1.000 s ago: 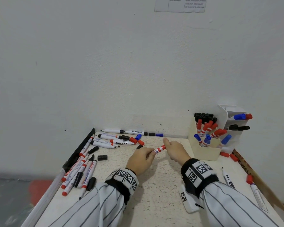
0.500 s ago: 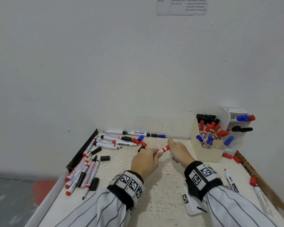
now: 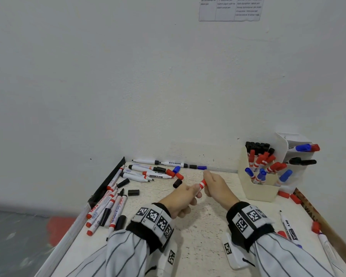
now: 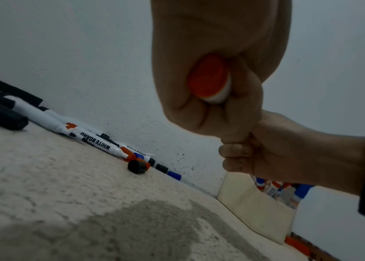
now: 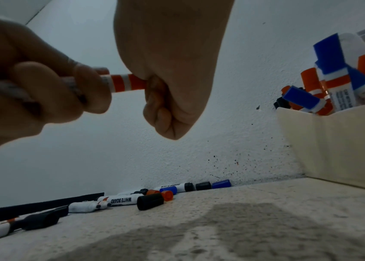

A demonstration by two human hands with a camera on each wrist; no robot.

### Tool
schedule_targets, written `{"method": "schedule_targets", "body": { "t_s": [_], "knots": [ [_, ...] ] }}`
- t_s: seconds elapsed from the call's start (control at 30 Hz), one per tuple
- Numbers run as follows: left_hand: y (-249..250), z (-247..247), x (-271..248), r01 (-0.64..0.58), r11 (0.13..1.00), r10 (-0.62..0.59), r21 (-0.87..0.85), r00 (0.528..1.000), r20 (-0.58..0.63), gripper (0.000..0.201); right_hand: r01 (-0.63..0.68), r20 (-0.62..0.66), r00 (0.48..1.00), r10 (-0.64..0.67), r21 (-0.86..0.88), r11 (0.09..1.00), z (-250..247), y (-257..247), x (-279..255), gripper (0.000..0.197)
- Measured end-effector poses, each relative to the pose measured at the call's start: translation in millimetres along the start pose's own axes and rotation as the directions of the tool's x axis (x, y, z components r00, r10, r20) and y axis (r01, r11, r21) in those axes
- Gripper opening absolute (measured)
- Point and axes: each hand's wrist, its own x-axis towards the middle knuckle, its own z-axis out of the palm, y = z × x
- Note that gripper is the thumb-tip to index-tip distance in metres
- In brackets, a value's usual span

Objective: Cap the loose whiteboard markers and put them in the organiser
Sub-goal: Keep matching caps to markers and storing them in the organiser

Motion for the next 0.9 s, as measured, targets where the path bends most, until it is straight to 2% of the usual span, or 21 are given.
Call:
{"method": "schedule_targets", "body": {
  "t_s": [0.17,0.3,0.4,0.47,0.5,0.57,0.67,0.7,0.77,0.83,0.9],
  "knots": [
    [-4,-6,-1,0.046,0.992,-0.039,-0.114,0.997,0.060,0.038,0.057,0.077,0.995,-0.066,0.110,0.992,5,-6,1,0.040],
    [-7,-14,0,-0.018,0.996,0.017,-0.083,1.000,-0.013,0.038,0.099,0.093,0.990,-0.105,0.061,0.993,9,-14,10,0.038],
    [-8,-27,-1,-0.073,0.997,0.074,0.016,0.992,-0.104,0.040,0.146,0.091,0.985,-0.146,0.011,0.989,14,-20,19,0.039],
    [-9,-43,-7,-0.036,0.986,0.067,0.163,0.981,-0.183,0.038,0.154,0.067,0.986,-0.153,-0.009,0.988,17,-22,25,0.039],
    [-12,-54,-11,0.003,0.968,0.061,0.251,0.967,-0.246,0.033,0.154,0.033,0.988,-0.154,-0.010,0.988,18,-22,27,0.038],
    [-24,-78,-19,0.173,0.878,0.028,0.447,0.913,-0.408,0.021,0.156,-0.049,0.986,-0.156,-0.004,0.988,20,-22,32,0.037],
    [-41,-104,-38,0.436,0.664,-0.060,0.608,0.841,-0.537,0.033,0.175,-0.148,0.974,-0.172,0.007,0.985,26,-23,37,0.033],
    [-46,-108,-43,0.480,0.602,-0.084,0.639,0.833,-0.547,0.036,0.177,-0.170,0.970,-0.172,0.013,0.984,28,-24,39,0.032],
    [-61,-116,-48,0.512,0.543,-0.123,0.665,0.833,-0.540,0.041,0.175,-0.200,0.966,-0.165,0.035,0.984,31,-26,41,0.030],
    [-74,-119,-49,0.534,0.553,-0.173,0.640,0.825,-0.538,0.046,0.176,-0.221,0.962,-0.159,0.060,0.983,34,-29,43,0.028],
    [-83,-118,-47,0.546,0.527,-0.185,0.652,0.822,-0.538,0.053,0.182,-0.235,0.959,-0.159,0.078,0.980,35,-31,45,0.026]
  ]
}}
